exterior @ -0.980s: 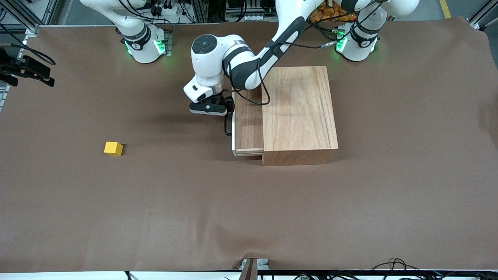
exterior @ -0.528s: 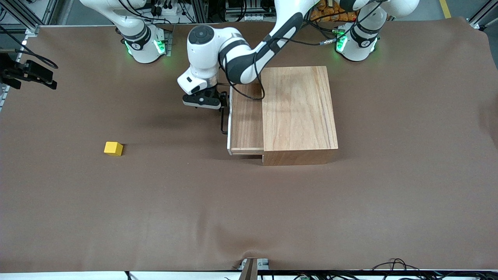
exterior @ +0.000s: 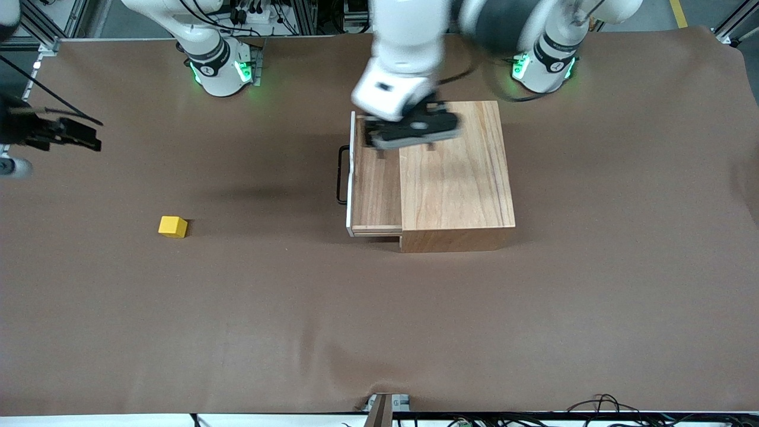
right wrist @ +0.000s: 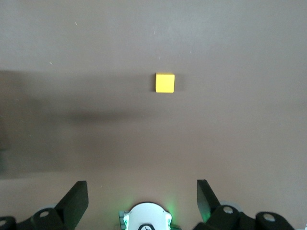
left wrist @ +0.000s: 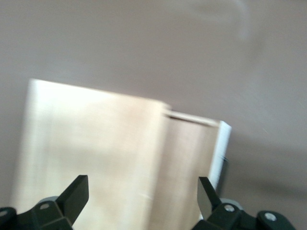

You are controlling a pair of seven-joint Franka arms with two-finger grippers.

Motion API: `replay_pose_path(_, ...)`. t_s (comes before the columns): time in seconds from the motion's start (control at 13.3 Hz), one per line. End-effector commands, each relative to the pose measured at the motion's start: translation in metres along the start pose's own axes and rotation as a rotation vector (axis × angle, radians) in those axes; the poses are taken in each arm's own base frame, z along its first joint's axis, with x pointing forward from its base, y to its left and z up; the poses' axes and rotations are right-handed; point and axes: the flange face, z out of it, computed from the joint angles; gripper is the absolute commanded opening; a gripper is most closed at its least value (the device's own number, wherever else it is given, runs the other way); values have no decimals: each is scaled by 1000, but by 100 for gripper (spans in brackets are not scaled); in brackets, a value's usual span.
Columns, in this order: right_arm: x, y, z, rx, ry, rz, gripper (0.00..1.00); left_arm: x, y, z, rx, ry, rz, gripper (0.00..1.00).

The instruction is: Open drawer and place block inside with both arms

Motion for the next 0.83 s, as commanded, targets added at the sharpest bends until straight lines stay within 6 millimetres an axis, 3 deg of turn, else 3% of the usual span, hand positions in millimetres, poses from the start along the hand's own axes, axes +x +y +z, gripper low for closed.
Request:
replay_pose_path(0.0, 35, 26, 71, 4, -14, 48, 100, 53, -91, -24, 49, -29, -35, 100)
replay_pose_path(0.15, 47, 32, 131, 12, -21, 56, 100, 97, -155, -34, 57, -35, -16, 100)
replay_pose_path(0.38, 64, 34, 221, 15, 24, 53, 100, 136, -231, -36, 72, -67, 29, 100)
replay_pose_path(0.53, 83, 49, 270, 23, 3, 63, 100, 146, -269, -36, 77, -83, 43, 100)
replay_pose_path(0.75, 94, 46, 326, 31, 26, 33, 100, 152, -324, -31, 68, -120, 95, 100)
